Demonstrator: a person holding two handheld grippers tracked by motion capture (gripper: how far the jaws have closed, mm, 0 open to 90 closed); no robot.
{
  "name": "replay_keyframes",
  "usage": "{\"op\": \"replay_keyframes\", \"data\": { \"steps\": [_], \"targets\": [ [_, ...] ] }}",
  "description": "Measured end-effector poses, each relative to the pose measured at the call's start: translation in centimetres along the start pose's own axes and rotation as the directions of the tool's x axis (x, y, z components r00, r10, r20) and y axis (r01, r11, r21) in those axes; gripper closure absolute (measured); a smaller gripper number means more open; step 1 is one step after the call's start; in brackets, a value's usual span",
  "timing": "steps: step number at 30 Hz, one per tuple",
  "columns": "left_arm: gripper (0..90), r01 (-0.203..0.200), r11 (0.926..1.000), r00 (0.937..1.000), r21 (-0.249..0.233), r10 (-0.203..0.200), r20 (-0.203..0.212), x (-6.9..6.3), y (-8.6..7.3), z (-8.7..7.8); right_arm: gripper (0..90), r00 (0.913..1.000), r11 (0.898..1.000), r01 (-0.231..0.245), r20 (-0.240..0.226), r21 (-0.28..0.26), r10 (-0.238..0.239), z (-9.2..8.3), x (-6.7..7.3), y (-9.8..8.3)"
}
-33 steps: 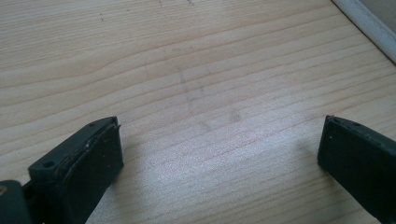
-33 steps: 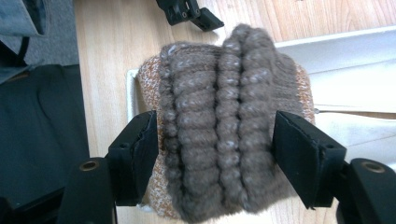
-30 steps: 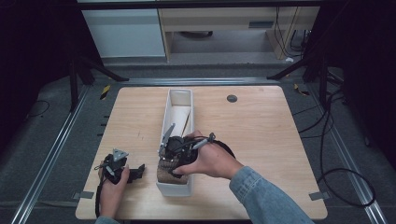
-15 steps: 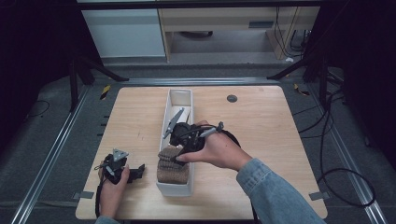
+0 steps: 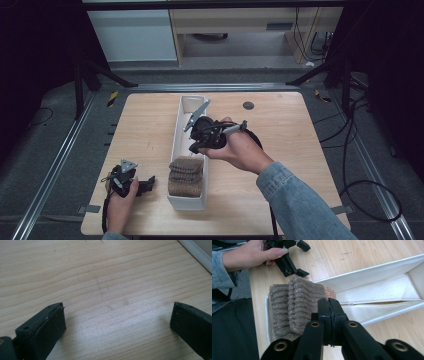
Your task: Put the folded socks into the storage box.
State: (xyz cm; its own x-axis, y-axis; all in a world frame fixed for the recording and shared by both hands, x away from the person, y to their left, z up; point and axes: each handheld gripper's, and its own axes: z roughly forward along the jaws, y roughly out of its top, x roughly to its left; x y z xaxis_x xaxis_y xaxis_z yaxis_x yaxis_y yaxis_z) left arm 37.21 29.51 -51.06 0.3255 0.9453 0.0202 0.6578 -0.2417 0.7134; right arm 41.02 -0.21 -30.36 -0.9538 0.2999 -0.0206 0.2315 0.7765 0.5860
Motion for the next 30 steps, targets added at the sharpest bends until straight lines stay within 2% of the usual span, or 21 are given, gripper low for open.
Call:
{"op": "replay_keyframes", "data": {
  "steps": [12, 19, 22, 30],
  "targets": [
    [0.0, -0.004, 1.0000, 1.0000, 0.003, 0.004, 0.001, 0.0, 0.0, 0.0, 90.0, 0.9977, 0.999, 0.010, -0.067, 0.042, -0.008, 2.8, 0.2, -0.3],
    [0.0, -0.003, 1.0000, 1.0000, 0.002, 0.003, 0.001, 0.0, 0.0, 0.0, 90.0, 0.9968, 0.999, 0.010, -0.080, 0.051, -0.006, 3.3, 0.2, -0.4],
    [0.0, -0.003, 1.0000, 1.0000, 0.001, 0.003, 0.001, 0.0, 0.0, 0.0, 90.0, 0.9951, 0.999, 0.008, -0.099, 0.044, -0.004, 3.6, 0.4, -0.5],
    [0.0, -0.003, 1.0000, 1.0000, 0.002, 0.003, 0.001, 0.0, 0.0, 0.0, 90.0, 0.9945, 0.998, 0.009, -0.105, 0.056, -0.003, 4.2, 0.9, -1.0]
  ]
}}
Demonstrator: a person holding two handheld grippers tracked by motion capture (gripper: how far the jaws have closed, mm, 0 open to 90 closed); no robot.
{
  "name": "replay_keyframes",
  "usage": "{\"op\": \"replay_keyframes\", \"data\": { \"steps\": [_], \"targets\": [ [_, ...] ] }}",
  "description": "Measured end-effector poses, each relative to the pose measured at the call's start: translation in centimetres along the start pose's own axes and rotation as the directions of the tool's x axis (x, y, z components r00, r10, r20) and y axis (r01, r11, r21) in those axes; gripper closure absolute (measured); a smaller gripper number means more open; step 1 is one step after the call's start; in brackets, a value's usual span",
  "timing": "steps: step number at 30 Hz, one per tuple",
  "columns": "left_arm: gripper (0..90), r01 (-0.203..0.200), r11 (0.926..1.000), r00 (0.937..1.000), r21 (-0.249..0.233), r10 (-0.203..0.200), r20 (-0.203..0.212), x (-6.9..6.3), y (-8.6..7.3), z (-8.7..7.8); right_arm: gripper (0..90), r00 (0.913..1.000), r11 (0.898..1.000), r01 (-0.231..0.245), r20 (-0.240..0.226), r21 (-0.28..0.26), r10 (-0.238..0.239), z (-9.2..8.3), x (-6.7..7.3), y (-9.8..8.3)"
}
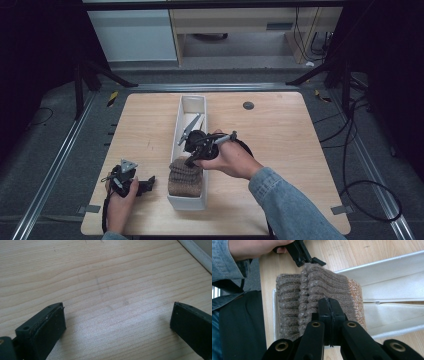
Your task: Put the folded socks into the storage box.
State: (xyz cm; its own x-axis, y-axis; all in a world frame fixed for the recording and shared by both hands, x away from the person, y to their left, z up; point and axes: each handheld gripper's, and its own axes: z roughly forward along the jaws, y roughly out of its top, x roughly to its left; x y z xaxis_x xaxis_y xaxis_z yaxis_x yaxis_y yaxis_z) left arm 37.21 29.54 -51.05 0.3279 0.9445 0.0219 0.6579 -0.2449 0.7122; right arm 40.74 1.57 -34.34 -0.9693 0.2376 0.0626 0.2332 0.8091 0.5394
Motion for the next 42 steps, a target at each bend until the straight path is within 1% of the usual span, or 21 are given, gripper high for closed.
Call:
{"op": "replay_keyframes", "data": {
  "steps": [2, 8, 15, 20, 28, 35, 37, 39, 42],
  "targets": [
    [0.0, 0.000, 1.0000, 1.0000, 0.000, 0.000, 0.000, 0.0, 0.0, 0.0, 90.0, 1.0000, 1.000, 0.001, -0.005, -0.003, -0.001, 0.1, 0.0, -0.1],
    [0.0, 0.000, 1.0000, 1.0000, 0.000, 0.000, 0.000, 0.0, 0.0, 0.0, 90.0, 1.0000, 1.000, 0.005, 0.001, 0.007, -0.005, 0.6, 0.2, -0.4],
    [0.0, -0.001, 1.0000, 1.0000, 0.000, 0.001, 0.001, 0.0, 0.0, 0.0, 90.0, 1.0000, 1.000, 0.004, 0.001, 0.004, -0.004, 0.9, 0.2, -0.6],
    [0.0, -0.001, 1.0000, 1.0000, -0.001, 0.001, 0.001, 0.0, 0.0, 0.0, 90.0, 0.9999, 1.000, -0.010, -0.005, -0.004, 0.010, 1.4, 0.2, -1.0],
    [0.0, 0.001, 1.0000, 1.0000, -0.001, -0.001, 0.003, 0.0, 0.0, 0.0, 90.0, 0.9998, 1.000, -0.018, -0.004, 0.002, 0.018, 1.9, 0.1, -1.5],
    [0.0, 0.001, 1.0000, 1.0000, -0.001, -0.001, 0.002, 0.0, 0.0, 0.0, 90.0, 0.9999, 1.000, -0.012, -0.002, 0.003, 0.012, 2.4, 0.3, -1.7],
    [0.0, 0.004, 1.0000, 1.0000, -0.004, -0.004, 0.002, 0.0, 0.0, 0.1, 90.0, 0.9999, 1.000, -0.009, -0.010, 0.005, 0.009, 2.7, 0.3, -1.8],
    [0.0, 0.003, 1.0000, 1.0000, -0.003, -0.003, 0.002, 0.0, 0.0, 0.0, 90.0, 0.9999, 1.000, -0.002, -0.015, 0.020, 0.002, 3.4, 0.6, -1.8],
    [0.0, 0.002, 1.0000, 1.0000, -0.002, -0.002, 0.003, 0.0, 0.0, 0.0, 90.0, 0.9999, 1.000, -0.007, -0.013, 0.020, 0.008, 3.9, 0.5, -1.9]
  ]
}}
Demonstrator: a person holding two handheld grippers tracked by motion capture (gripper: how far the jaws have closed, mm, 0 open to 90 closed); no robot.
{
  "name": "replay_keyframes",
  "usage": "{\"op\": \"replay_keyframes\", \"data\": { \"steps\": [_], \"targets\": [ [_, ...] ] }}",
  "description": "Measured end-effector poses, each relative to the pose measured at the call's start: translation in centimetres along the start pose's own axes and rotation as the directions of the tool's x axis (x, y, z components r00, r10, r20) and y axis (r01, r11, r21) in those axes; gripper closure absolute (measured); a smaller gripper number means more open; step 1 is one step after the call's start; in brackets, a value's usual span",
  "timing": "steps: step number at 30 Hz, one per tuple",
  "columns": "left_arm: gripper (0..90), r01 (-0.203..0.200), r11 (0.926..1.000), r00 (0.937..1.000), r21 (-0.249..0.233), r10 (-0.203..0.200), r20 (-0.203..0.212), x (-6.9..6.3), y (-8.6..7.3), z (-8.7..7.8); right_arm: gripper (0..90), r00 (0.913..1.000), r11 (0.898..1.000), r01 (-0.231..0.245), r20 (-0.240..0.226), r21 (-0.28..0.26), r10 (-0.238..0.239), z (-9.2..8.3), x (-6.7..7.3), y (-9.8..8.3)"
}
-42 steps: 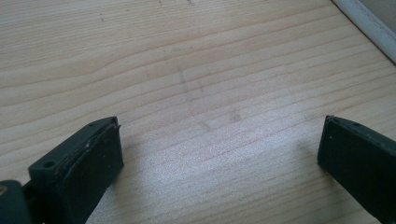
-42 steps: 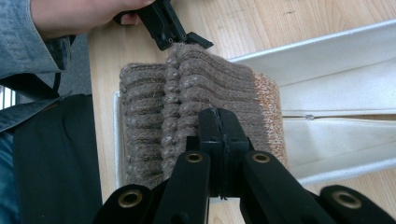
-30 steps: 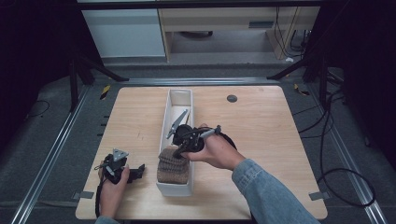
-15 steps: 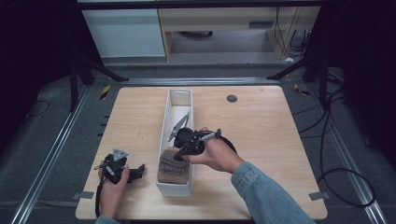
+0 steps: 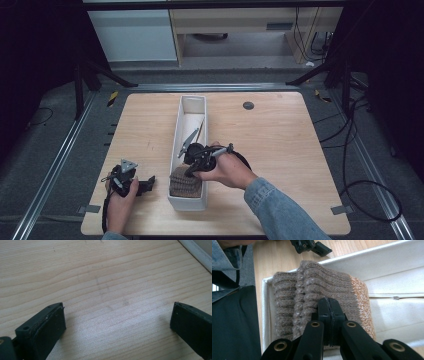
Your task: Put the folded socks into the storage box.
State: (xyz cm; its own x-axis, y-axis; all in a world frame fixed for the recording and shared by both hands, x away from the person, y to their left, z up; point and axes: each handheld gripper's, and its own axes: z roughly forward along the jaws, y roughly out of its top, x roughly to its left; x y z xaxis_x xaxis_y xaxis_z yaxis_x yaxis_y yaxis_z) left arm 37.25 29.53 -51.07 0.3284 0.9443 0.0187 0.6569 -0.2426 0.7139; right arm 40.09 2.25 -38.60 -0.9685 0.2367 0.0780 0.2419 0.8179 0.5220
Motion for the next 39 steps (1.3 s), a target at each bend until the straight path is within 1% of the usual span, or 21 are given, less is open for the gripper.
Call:
{"op": "replay_keyframes", "data": {
  "steps": [8, 15, 17, 26, 31, 39],
  "targets": [
    [0.0, -0.002, 1.0000, 1.0000, 0.001, 0.002, 0.001, 0.0, 0.0, 0.0, 90.0, 1.0000, 1.000, -0.008, -0.003, 0.000, 0.008, 0.3, -0.1, -0.5],
    [0.0, -0.002, 1.0000, 1.0000, 0.002, 0.002, 0.001, 0.0, 0.0, 0.0, 90.0, 0.9999, 1.000, -0.012, -0.006, 0.000, 0.012, 0.6, -0.1, -0.6],
    [0.0, -0.002, 1.0000, 1.0000, 0.001, 0.002, 0.001, 0.0, 0.0, 0.0, 90.0, 0.9999, 1.000, -0.014, -0.009, 0.009, 0.014, 0.8, -0.1, -0.7],
    [0.0, -0.002, 1.0000, 1.0000, 0.001, 0.002, 0.001, 0.0, 0.0, 0.0, 90.0, 0.9998, 1.000, -0.017, -0.014, 0.016, 0.017, 1.2, -0.1, -0.9],
    [0.0, -0.001, 1.0000, 1.0000, 0.001, 0.001, 0.001, 0.0, 0.0, 0.0, 90.0, 0.9996, 1.000, -0.021, -0.018, 0.012, 0.021, 1.4, 0.0, -1.0],
    [0.0, -0.002, 1.0000, 1.0000, 0.001, 0.002, 0.000, 0.0, 0.0, 0.0, 90.0, 0.9997, 0.999, -0.014, -0.019, 0.031, 0.014, 1.9, 0.2, -1.1]
  ]
}}
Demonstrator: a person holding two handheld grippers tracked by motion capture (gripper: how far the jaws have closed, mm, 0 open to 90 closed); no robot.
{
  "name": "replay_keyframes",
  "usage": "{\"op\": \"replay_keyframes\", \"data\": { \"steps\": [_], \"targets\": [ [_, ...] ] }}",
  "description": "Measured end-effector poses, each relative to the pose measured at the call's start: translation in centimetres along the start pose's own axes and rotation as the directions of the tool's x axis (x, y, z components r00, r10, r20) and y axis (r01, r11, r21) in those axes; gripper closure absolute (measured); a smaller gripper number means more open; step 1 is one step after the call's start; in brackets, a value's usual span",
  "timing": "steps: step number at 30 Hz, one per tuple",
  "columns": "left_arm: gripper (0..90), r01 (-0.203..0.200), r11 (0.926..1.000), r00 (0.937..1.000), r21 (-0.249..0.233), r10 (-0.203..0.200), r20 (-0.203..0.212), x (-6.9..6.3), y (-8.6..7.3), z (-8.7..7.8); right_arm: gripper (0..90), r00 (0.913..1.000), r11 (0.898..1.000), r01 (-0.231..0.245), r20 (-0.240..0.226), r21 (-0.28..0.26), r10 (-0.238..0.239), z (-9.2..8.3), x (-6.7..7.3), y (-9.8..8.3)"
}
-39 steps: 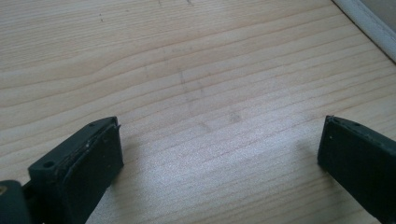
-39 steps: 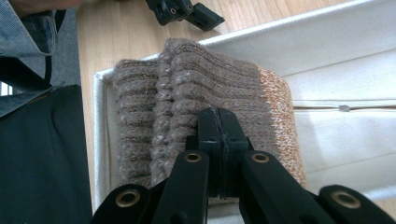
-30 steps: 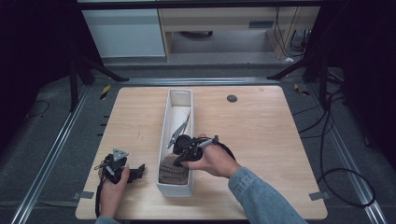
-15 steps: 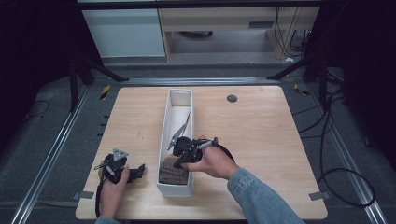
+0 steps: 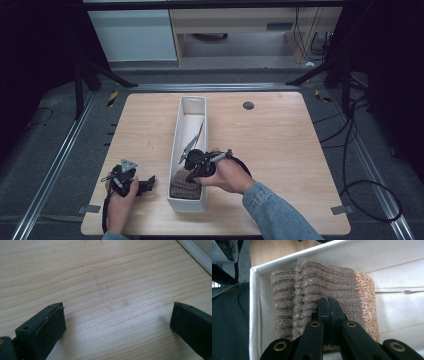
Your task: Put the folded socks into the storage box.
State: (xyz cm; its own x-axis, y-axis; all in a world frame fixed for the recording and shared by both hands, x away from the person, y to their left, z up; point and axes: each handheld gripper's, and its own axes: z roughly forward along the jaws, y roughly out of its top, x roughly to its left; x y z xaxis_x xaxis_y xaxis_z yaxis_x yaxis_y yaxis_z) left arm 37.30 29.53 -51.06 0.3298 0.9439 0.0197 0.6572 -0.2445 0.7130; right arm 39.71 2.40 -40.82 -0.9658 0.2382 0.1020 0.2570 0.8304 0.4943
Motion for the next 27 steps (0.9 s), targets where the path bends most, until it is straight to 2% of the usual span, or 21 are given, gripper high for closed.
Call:
{"op": "replay_keyframes", "data": {
  "steps": [10, 16, 27],
  "targets": [
    [0.0, 0.000, 1.0000, 1.0000, 0.000, 0.000, 0.000, 0.0, 0.0, 0.0, 90.0, 1.0000, 1.000, -0.009, 0.002, 0.010, 0.009, 0.8, 0.1, -0.4],
    [0.0, 0.000, 1.0000, 1.0000, 0.000, 0.000, 0.000, 0.0, 0.0, 0.0, 90.0, 0.9999, 1.000, 0.002, 0.014, 0.025, -0.002, 1.0, 0.3, -0.5],
    [0.0, 0.000, 1.0000, 1.0000, 0.000, 0.000, 0.001, 0.0, 0.0, 0.0, 89.0, 0.9998, 0.999, -0.008, 0.020, -0.034, 0.009, -0.1, 0.1, -0.8]
  ]
}}
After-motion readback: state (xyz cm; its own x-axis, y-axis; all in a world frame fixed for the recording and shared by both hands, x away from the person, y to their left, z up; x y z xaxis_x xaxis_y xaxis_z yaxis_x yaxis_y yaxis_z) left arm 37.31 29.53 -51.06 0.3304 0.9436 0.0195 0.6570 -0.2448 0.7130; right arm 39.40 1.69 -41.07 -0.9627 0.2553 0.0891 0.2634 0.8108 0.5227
